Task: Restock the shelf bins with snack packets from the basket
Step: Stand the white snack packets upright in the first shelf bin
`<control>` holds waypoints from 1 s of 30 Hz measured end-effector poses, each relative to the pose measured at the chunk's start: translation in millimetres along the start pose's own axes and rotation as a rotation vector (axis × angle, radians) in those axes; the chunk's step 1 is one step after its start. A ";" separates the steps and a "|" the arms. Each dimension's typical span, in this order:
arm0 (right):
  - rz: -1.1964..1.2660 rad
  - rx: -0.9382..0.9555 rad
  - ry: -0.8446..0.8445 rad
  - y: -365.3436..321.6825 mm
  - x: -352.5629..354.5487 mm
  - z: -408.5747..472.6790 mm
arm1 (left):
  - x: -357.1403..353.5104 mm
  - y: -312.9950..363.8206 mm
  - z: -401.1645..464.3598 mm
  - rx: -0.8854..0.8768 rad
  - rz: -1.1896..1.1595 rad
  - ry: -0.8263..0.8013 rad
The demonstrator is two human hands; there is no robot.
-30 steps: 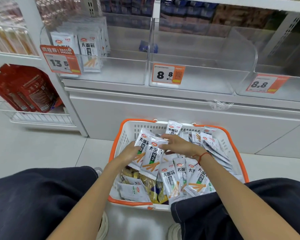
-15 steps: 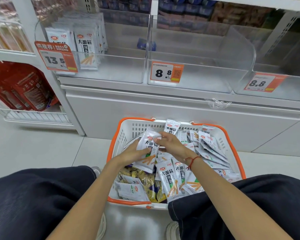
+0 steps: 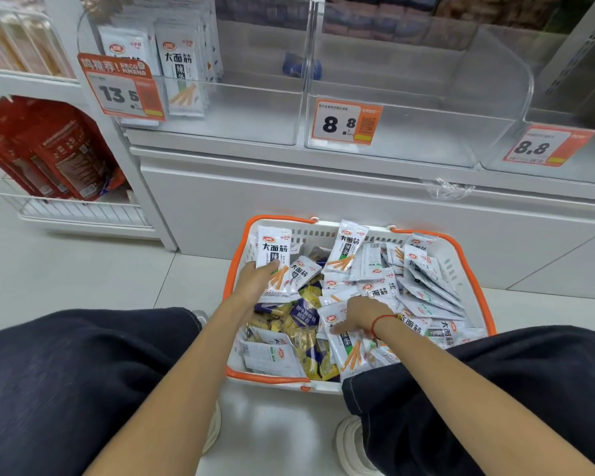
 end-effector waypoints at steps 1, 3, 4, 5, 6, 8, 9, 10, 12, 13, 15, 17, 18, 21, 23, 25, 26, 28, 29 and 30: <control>-0.033 -0.010 0.040 0.0 -4.9 2.9 | 1.4 0.2 1.7 0.000 -0.001 0.000; -0.015 0.012 0.099 -1.9 -6.7 4.0 | 2.5 1.5 2.6 -0.002 -0.008 -0.001; 0.021 0.026 0.107 -4.0 -4.1 2.7 | 2.7 1.4 1.7 -0.001 -0.009 0.000; 0.057 0.046 0.108 -4.9 -1.0 2.6 | 2.2 0.9 1.6 -0.003 -0.011 -0.006; 0.104 0.085 0.111 -6.2 2.8 2.0 | 1.6 -1.2 2.5 -0.004 -0.004 -0.013; 0.253 0.143 0.105 -6.9 11.6 0.6 | 1.0 -5.2 1.9 0.015 0.044 -0.001; 0.354 0.168 0.084 -6.0 15.2 2.5 | 1.0 -7.4 3.0 0.019 0.066 0.009; 0.478 0.203 0.060 -7.0 19.8 0.6 | 1.5 -9.1 3.3 0.023 0.084 0.022; 0.737 0.258 0.064 -10.0 26.4 -1.8 | 2.3 -10.1 -3.7 0.025 0.128 0.057; 0.867 0.274 0.088 -12.6 30.8 -2.6 | 2.1 -11.1 -2.8 0.026 0.139 0.069; 1.089 0.323 0.180 -24.0 41.3 -2.7 | -2.7 -11.2 -7.1 0.047 0.142 0.066; 1.168 0.347 0.272 -39.2 49.7 0.3 | -9.0 -10.1 -6.6 0.069 0.128 0.018; 1.156 0.344 0.299 -45.8 50.8 4.2 | -12.6 -11.1 -1.5 0.089 0.121 -0.012; 1.040 0.314 0.431 -59.1 46.3 11.8 | -15.0 -25.3 43.7 0.070 0.086 -0.029; 1.045 0.328 0.519 -63.1 43.9 18.3 | -15.3 -18.5 26.3 0.052 0.044 -0.014; 1.079 0.332 0.499 -70.2 39.6 21.1 | -17.3 -4.4 -15.0 0.014 0.020 -0.015; 1.087 0.323 0.448 -75.2 35.7 22.2 | -18.2 -3.1 -21.6 0.010 -0.004 -0.030; 1.136 0.290 0.359 -85.7 24.8 28.4 | -17.3 -7.0 -23.6 0.016 -0.056 -0.021; 1.166 0.276 0.342 -90.8 20.2 32.3 | -16.9 -10.2 -19.1 0.015 -0.078 -0.019; 1.196 0.281 0.335 -97.6 18.9 31.3 | -17.5 -11.5 -16.0 0.013 -0.099 -0.025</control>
Point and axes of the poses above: each hand's wrist, its own z-axis towards the middle knuckle, its own x-axis out of the back of the hand, y = z × x, the point moved 3 cm from there along z, towards the middle knuckle, and after that the axes turned 13 degrees about x, right-handed, at the moved point
